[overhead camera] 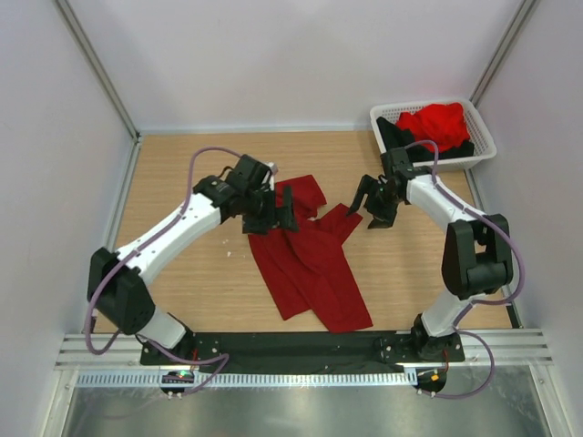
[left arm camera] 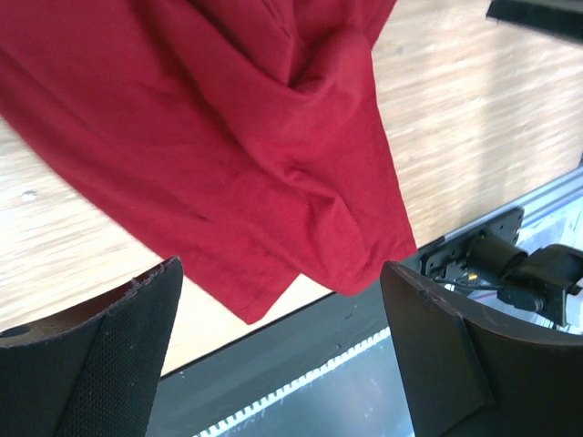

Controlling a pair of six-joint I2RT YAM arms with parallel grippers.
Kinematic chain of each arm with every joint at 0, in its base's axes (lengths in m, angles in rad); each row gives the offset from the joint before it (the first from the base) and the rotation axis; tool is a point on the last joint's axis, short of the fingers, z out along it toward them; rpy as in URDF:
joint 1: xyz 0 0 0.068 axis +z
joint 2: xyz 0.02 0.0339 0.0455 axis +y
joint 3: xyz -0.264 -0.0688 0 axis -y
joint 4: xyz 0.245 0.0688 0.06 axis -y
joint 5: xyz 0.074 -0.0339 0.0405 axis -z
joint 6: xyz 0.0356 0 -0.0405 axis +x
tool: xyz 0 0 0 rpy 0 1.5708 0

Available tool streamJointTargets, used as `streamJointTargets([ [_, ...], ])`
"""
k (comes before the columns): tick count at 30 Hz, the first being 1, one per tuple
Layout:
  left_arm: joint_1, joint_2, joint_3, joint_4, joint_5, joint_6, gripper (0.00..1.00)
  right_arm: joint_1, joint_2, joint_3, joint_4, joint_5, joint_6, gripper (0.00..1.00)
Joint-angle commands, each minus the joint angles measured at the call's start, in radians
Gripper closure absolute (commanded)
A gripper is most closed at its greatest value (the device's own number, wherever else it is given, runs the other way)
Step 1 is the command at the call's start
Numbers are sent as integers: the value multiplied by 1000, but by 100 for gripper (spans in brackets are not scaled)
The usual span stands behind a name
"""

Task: Fold and stack the t-shirts
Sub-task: Flatten the tshirt out

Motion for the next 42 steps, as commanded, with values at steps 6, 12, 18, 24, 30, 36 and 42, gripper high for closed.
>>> streamJointTargets([
  [6, -97, 243, 97, 39, -23, -73, 10, -3, 161, 158, -6, 44, -152, 21],
  [12, -100, 351, 102, 39, -64, -119, 17, -4, 207, 149, 24, 30, -196, 20],
  [18, -99, 377, 77, 84, -57, -141, 21, -3, 242, 143, 83, -2, -186, 24],
  [24, -100, 403, 68, 116, -70, -131, 32, -3, 300, 175, 107, 2, -170, 32],
  [30, -100, 431, 67, 139, -92, -124, 43, 8, 327, 191, 116, 19, -152, 43],
  [36, -99, 454, 102, 122, -141, -93, 81, 10, 314, 185, 130, 44, -144, 71],
  [42, -99, 370, 128, 39, -204, -47, 100, 8, 161, 145, 60, 183, -172, 99],
])
